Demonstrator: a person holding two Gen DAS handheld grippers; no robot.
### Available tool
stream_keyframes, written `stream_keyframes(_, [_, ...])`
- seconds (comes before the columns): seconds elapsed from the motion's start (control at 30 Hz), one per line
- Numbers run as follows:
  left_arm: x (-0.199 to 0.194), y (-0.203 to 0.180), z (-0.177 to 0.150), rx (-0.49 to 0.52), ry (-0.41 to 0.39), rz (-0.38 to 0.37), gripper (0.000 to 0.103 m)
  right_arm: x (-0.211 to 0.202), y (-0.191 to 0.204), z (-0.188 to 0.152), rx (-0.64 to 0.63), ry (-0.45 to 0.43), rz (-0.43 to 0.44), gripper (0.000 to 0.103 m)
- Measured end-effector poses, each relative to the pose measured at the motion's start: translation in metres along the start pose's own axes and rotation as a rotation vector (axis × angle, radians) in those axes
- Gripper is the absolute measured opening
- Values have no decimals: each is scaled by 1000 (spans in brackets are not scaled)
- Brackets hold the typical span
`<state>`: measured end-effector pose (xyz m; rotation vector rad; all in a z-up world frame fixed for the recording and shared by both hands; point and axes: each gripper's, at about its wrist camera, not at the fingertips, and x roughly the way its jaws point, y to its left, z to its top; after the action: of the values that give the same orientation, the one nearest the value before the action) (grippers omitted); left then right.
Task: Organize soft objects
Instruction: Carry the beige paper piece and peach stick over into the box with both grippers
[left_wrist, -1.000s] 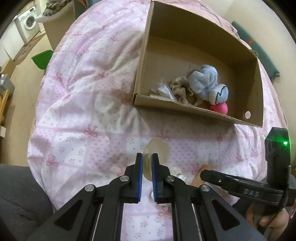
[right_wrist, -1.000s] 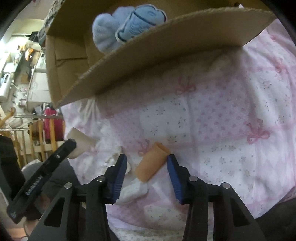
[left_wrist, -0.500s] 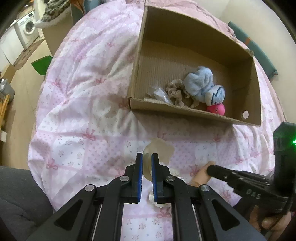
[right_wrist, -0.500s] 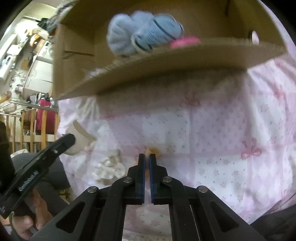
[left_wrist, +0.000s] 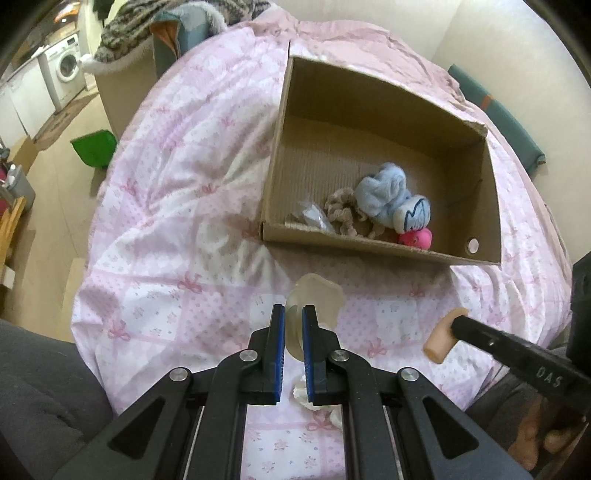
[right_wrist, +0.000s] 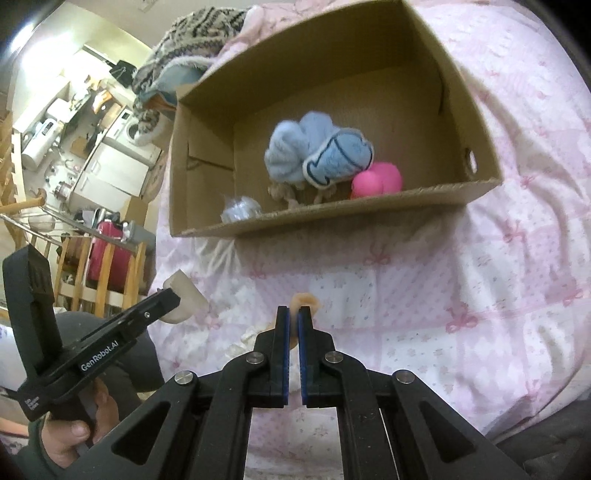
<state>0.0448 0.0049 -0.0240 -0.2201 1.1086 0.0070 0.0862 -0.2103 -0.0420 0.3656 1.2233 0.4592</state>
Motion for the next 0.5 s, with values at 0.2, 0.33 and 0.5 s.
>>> stream_keyframes(0.2, [-22, -4, 14, 28, -44, 2, 8, -36, 6, 14, -12, -91, 14, 6])
stream_keyframes(0.33, [-34, -10, 30, 61, -94, 6, 8, -59, 9, 31, -36, -161, 6, 6])
stream_keyframes(0.5, [-40, -16, 55, 73, -139, -1, 8, -80, 3, 55, -38, -251, -24, 6])
